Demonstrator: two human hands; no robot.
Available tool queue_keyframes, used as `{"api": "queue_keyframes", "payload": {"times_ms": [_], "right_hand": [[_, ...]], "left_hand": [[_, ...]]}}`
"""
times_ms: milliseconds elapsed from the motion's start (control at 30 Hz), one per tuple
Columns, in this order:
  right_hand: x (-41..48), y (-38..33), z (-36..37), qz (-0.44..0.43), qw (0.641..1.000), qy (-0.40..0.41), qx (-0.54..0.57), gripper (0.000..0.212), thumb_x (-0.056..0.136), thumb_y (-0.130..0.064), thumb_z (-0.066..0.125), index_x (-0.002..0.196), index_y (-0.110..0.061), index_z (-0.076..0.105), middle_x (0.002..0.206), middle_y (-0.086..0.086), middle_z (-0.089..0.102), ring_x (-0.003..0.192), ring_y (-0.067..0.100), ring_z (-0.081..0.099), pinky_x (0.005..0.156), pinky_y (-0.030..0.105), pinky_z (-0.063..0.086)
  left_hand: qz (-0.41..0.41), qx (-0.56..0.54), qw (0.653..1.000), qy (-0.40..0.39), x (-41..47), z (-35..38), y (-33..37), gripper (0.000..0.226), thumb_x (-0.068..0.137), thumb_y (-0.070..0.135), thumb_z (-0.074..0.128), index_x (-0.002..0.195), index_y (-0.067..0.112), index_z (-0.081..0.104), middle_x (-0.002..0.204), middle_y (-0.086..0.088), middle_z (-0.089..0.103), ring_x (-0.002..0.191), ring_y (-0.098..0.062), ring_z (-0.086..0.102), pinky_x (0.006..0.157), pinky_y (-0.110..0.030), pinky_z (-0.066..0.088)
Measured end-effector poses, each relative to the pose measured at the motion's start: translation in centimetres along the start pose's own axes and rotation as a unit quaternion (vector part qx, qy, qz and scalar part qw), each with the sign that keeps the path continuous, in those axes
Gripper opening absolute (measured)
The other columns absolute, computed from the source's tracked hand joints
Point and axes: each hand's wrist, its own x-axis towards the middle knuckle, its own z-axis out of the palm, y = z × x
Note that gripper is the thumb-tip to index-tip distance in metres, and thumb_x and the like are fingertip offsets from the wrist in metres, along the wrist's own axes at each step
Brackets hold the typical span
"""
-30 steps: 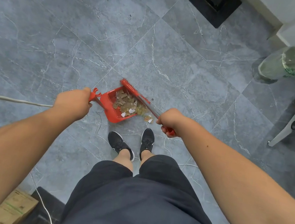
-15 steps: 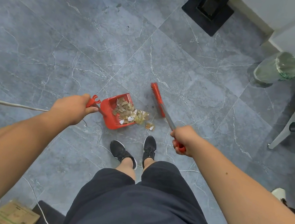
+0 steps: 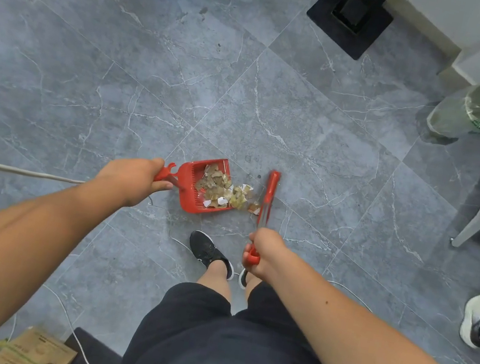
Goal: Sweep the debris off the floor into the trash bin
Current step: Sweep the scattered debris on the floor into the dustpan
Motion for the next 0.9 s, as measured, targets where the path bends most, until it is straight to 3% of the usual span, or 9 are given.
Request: {"api": "queue_keyframes", "payload": {"times_ms": [133,333,633,733,900], "right_hand": [[-1.7,1.0,2.5,0.008,0.999,-0.036,0.008,0.019,0.096,-0.001,0.037,0.101,-0.011,0.052,0.059,0.006,0.041,0.045,0.010,0.038,0.040,0.019,0.026],[-2.6,2.2,4.8,0.014,0.997,-0.074,-0.013,0.019,0.097,-0.002,0.044,0.111,-0.009,0.055,0.062,0.006,0.044,0.038,0.010,0.039,0.040,0.019,0.027],[-3.8,2.1,5.6,-0.011,0.990,-0.087,-0.113,0.019,0.095,-0.004,0.044,0.111,-0.006,0.055,0.060,0.007,0.043,0.035,0.012,0.034,0.037,0.019,0.022],[-4.5,2.1,5.5,-0.011,0.986,-0.084,-0.147,0.013,0.096,-0.005,0.043,0.100,-0.005,0.055,0.058,0.007,0.042,0.040,0.014,0.032,0.039,0.019,0.020],[-5.5,2.2,3.3,-0.060,0.974,-0.071,-0.205,0.014,0.092,0.001,0.040,0.086,-0.009,0.048,0.057,0.009,0.041,0.032,0.014,0.029,0.038,0.016,0.020]], "left_hand": [[0.010,0.005,1.000,-0.002,0.4,-0.3,0.6,0.042,0.095,0.064,0.045,0.092,0.022,0.045,0.074,0.005,0.054,0.071,-0.022,0.056,0.058,-0.034,0.040],[-0.005,-0.001,1.000,-0.023,0.9,-1.0,1.2,0.039,0.096,0.061,0.048,0.094,0.022,0.044,0.079,0.004,0.054,0.075,-0.023,0.055,0.063,-0.035,0.039],[-0.018,0.001,1.000,-0.007,0.5,-0.1,2.3,0.037,0.097,0.059,0.049,0.095,0.023,0.040,0.084,0.003,0.054,0.079,-0.026,0.056,0.067,-0.036,0.044],[-0.025,-0.001,1.000,-0.004,0.3,-0.1,2.2,0.037,0.097,0.058,0.050,0.096,0.023,0.040,0.084,0.002,0.055,0.080,-0.026,0.057,0.067,-0.037,0.046],[-0.064,-0.065,0.996,0.005,0.5,0.5,1.5,0.035,0.096,0.056,0.055,0.090,0.023,0.043,0.085,0.001,0.058,0.080,-0.026,0.057,0.069,-0.037,0.047]]}}
